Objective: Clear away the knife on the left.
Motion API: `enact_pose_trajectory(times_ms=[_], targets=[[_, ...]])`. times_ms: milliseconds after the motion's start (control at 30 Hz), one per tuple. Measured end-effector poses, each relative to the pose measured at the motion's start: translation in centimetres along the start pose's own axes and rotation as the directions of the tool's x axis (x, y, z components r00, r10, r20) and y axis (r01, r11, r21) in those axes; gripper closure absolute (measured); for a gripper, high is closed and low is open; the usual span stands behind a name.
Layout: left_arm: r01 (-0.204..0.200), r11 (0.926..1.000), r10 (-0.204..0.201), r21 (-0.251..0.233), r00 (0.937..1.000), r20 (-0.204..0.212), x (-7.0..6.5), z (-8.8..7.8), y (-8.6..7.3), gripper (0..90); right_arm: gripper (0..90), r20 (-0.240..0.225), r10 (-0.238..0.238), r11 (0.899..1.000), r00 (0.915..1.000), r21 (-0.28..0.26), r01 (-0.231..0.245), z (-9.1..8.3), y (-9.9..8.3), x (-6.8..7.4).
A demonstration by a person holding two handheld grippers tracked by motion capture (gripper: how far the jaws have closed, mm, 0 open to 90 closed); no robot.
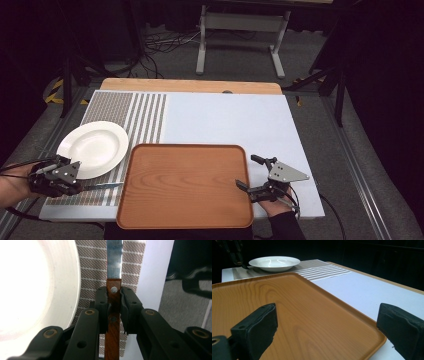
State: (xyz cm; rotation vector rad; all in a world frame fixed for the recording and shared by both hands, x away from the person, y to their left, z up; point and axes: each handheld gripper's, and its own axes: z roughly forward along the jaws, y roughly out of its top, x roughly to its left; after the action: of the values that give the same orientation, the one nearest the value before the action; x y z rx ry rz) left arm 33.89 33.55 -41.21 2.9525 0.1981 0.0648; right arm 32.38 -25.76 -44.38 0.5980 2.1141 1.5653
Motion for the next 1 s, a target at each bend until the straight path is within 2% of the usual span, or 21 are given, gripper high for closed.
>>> enact_pose_trajectory(times_ms=[67, 133, 233, 300, 367, 433, 533, 600, 633, 667, 767, 833, 933, 1000], targets=[[0.013, 0.9999, -0.013, -0.011, 0.9999, 0.002, 0.0, -0.4, 0.2, 77.9, 4.1, 0.000, 0.001, 1.000, 1.0000, -0.002, -0.001, 0.0, 0.0, 0.0], [0.050, 0.9983, -0.050, -0.029, 0.9988, -0.001, 0.0, -0.8, 0.4, 77.9, 4.1, 0.000, 0.001, 1.000, 1.0000, -0.002, -0.001, 0.0, 0.0, 0.0], [0.071, 0.9957, -0.072, -0.059, 0.9974, -0.009, 0.0, -1.4, 0.6, 77.9, 4.1, 0.001, 0.000, 1.000, 1.0000, 0.000, 0.000, 0.0, 0.0, 0.0], [0.102, 0.9912, -0.102, -0.084, 0.9947, -0.005, 0.0, -1.7, 0.7, 77.9, 4.1, 0.003, 0.000, 1.000, 1.0000, 0.001, 0.000, 0.0, 0.0, 0.0], [0.149, 0.9833, -0.149, -0.104, 0.9888, 0.011, 0.1, -2.0, 0.9, 77.9, 4.1, 0.002, 0.001, 1.000, 1.0000, -0.002, -0.001, 0.0, 0.0, 0.0], [0.165, 0.9794, -0.165, -0.117, 0.9863, 0.007, 0.1, -2.1, 1.0, 77.8, 4.1, 0.002, 0.001, 1.000, 1.0000, -0.002, -0.001, 0.0, 0.0, 0.0], [0.233, 0.9624, -0.231, -0.140, 0.9725, 0.025, 0.2, -2.5, 1.3, 77.8, 4.1, 0.002, 0.001, 1.000, 1.0000, 0.001, -0.001, 0.0, 0.0, -0.1], [0.260, 0.9525, -0.257, -0.159, 0.9657, 0.038, 0.4, -2.8, 1.6, 77.8, 4.2, 0.003, 0.003, 1.000, 1.0000, -0.001, -0.003, 0.0, 0.0, -0.1], [0.260, 0.9525, -0.257, -0.159, 0.9657, 0.038, 0.4, -2.8, 1.6, 77.8, 4.2, 0.003, 0.003, 1.000, 1.0000, -0.001, -0.003, 0.0, 0.0, -0.1], [0.286, 0.9450, -0.282, -0.159, 0.9583, 0.049, 0.4, -2.9, 1.7, 77.8, 4.2, 0.005, 0.002, 1.000, 1.0000, 0.001, -0.002, 0.0, 0.0, -0.1], [0.321, 0.9311, -0.314, -0.173, 0.9470, 0.069, 0.2, -3.2, 2.4, 77.8, 4.3, 0.005, 0.000, 1.000, 1.0000, 0.002, 0.000, -0.1, 0.0, -0.1], [0.331, 0.9248, -0.323, -0.188, 0.9436, 0.073, 0.1, -3.4, 2.7, 77.8, 4.2, 0.005, 0.000, 1.000, 1.0000, 0.002, 0.000, -0.1, 0.0, -0.1], [0.366, 0.9059, -0.352, -0.213, 0.9305, 0.101, -0.1, -3.6, 3.3, 77.8, 4.3, 0.005, 0.001, 1.000, 1.0000, 0.004, -0.001, 0.0, 0.0, -0.1], [0.383, 0.8979, -0.370, -0.218, 0.9238, 0.100, -0.2, -3.9, 3.5, 77.8, 4.2, 0.003, 0.003, 1.000, 1.0000, 0.001, -0.003, 0.0, 0.0, -0.1]])
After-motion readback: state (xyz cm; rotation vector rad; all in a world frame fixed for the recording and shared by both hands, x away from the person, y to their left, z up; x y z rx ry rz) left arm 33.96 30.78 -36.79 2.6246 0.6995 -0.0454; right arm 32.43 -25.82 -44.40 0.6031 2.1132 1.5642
